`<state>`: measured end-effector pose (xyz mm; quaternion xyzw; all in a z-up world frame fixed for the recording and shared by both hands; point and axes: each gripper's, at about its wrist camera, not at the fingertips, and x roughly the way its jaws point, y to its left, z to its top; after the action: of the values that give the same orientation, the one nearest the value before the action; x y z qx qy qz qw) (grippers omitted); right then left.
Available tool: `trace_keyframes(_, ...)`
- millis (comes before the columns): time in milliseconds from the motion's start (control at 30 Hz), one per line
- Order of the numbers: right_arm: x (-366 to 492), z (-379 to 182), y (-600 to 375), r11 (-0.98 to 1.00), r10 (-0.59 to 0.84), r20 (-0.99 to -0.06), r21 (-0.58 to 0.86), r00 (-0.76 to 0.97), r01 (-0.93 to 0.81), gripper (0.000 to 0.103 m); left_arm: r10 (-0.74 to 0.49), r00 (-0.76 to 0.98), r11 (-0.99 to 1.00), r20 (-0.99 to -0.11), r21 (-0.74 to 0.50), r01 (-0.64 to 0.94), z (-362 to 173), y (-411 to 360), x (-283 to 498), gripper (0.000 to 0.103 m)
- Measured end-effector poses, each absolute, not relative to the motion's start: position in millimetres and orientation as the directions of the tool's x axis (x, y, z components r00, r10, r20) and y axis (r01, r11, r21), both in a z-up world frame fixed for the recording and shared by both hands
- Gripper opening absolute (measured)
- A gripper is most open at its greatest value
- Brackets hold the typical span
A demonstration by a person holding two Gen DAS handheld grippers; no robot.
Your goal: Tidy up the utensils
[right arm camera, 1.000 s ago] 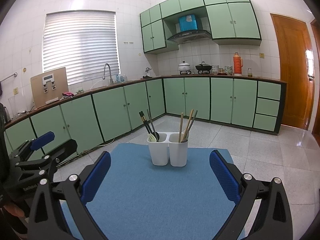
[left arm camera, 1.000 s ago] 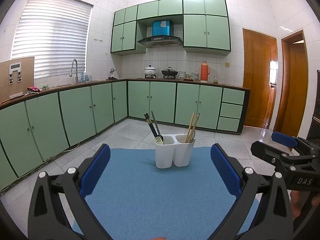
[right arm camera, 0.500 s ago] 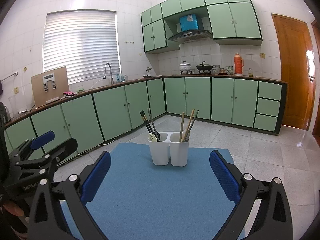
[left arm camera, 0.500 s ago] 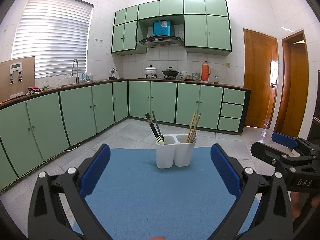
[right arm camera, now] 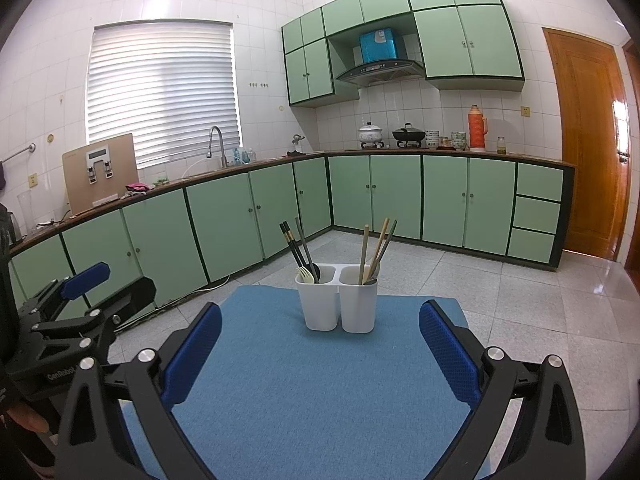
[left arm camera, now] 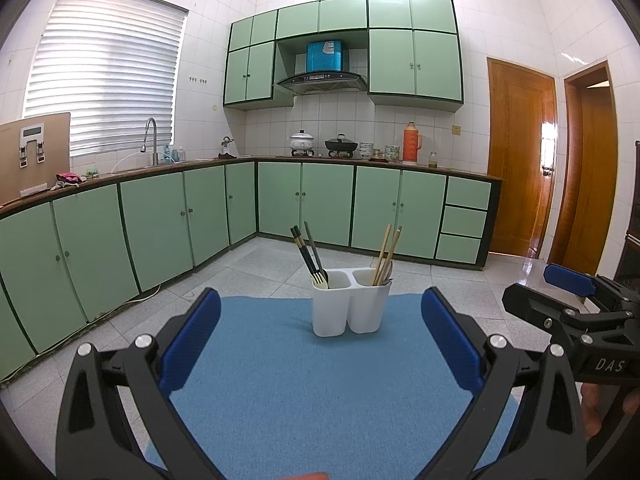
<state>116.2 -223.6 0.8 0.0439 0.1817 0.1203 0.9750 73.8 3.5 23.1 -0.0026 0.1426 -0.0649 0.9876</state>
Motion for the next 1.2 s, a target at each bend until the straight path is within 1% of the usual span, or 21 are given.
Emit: trace_keyframes(1200,115.9,0.8,-223.7,0.967,0.250,-0.344,0.129,0.905,-0.218,0.097,-0.128,0.950,0.992,-0.284,-0.027,0.125,21.4,5.4,74.9,0.097)
